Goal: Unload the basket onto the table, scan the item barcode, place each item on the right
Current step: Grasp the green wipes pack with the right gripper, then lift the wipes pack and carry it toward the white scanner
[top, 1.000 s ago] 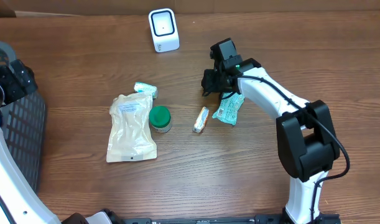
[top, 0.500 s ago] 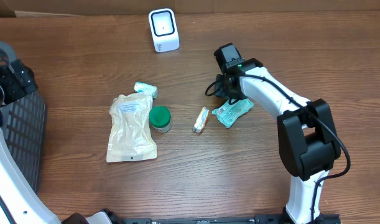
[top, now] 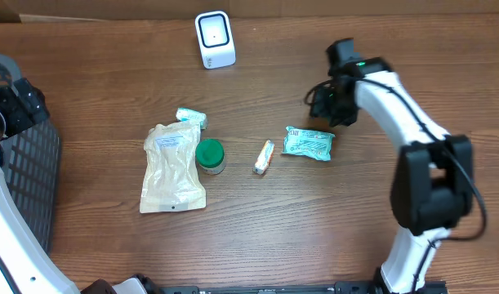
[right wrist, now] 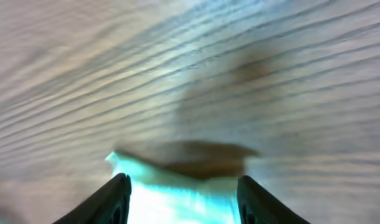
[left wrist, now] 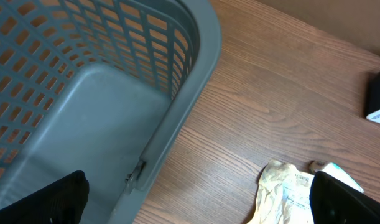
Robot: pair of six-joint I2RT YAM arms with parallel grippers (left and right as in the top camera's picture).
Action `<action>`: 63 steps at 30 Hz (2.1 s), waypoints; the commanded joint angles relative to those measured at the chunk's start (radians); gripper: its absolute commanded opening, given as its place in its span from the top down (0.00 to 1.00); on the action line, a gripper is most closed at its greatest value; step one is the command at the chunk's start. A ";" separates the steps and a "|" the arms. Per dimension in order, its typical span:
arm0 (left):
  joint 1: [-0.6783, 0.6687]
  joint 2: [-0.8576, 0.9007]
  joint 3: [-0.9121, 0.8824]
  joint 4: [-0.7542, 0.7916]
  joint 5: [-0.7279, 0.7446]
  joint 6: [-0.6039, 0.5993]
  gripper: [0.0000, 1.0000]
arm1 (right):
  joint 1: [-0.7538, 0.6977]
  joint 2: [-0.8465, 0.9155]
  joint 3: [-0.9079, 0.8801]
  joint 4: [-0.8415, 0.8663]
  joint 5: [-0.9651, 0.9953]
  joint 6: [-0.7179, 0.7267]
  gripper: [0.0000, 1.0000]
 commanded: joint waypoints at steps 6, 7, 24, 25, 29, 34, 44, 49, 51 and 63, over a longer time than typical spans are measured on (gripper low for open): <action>0.002 -0.009 0.022 0.004 -0.007 0.012 0.00 | -0.200 -0.185 0.035 -0.188 -0.291 -0.325 0.38; 0.002 -0.009 0.022 0.004 -0.007 0.012 0.00 | -0.217 -0.182 0.023 -0.199 -0.317 -0.353 0.38; 0.002 -0.009 0.022 0.004 -0.007 0.012 0.00 | -0.269 -0.178 -0.448 0.216 -0.508 -0.368 0.35; 0.002 -0.009 0.022 0.004 -0.007 0.012 0.00 | -0.269 -0.178 -0.471 0.251 -0.508 -0.343 0.35; 0.002 -0.009 0.022 0.004 -0.007 0.012 0.01 | -0.264 -0.176 -0.550 0.375 -0.508 -0.286 0.35; 0.002 -0.009 0.022 0.004 -0.007 0.012 0.01 | -0.234 -0.153 -0.597 0.471 -0.513 -0.238 0.34; 0.002 -0.009 0.022 0.004 -0.007 0.012 0.00 | -0.177 -0.083 -0.595 0.572 -0.520 -0.114 0.41; 0.002 -0.009 0.022 0.004 -0.007 0.012 0.00 | -0.195 -0.076 -0.595 0.571 -0.526 -0.107 0.62; 0.002 -0.009 0.022 0.004 -0.007 0.012 0.00 | -0.195 -0.076 -0.595 0.571 -0.528 -0.107 0.73; 0.002 -0.009 0.022 0.004 -0.007 0.012 0.01 | -0.197 -0.168 -0.528 0.478 -0.620 -0.147 0.96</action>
